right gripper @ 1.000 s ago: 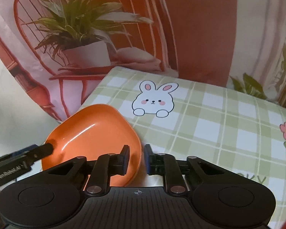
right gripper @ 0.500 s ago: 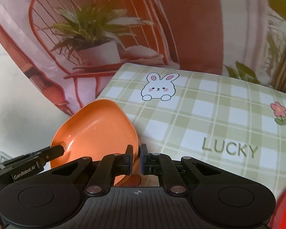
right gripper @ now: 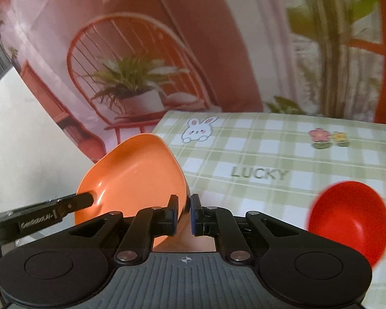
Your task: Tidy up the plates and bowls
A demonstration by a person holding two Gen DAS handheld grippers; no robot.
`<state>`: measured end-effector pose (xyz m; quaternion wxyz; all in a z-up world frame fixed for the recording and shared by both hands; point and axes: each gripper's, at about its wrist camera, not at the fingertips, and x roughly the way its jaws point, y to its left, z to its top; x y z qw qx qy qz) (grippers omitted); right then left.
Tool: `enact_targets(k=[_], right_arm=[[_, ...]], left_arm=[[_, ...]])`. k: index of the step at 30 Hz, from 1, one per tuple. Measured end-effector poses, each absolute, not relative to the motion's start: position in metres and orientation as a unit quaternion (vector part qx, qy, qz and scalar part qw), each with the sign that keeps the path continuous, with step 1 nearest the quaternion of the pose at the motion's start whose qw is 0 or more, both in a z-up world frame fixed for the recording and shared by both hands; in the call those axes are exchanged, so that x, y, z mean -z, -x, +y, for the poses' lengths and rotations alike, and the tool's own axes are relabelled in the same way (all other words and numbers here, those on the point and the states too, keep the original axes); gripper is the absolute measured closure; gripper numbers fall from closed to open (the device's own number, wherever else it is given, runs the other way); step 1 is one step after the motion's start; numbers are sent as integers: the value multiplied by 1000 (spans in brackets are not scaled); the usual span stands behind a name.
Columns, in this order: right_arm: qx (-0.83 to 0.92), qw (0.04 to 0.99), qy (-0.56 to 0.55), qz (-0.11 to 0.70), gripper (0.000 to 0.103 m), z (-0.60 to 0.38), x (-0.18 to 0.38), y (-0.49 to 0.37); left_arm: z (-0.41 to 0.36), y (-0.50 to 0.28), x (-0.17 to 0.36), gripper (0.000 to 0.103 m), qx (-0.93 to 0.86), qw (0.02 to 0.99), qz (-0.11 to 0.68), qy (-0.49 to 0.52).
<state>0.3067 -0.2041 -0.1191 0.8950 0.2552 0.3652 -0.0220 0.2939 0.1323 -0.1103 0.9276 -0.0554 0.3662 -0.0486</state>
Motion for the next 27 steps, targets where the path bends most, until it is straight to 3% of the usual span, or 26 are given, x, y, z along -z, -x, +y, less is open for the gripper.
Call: enact_targets(k=[15, 27], right_arm=[[76, 901, -283, 321, 91, -277, 121, -151], [86, 885, -314, 332, 92, -278, 160, -112]], left_arm=[[17, -259, 120, 90, 158, 909, 384, 13], [-13, -233, 140, 90, 161, 900, 404, -37]])
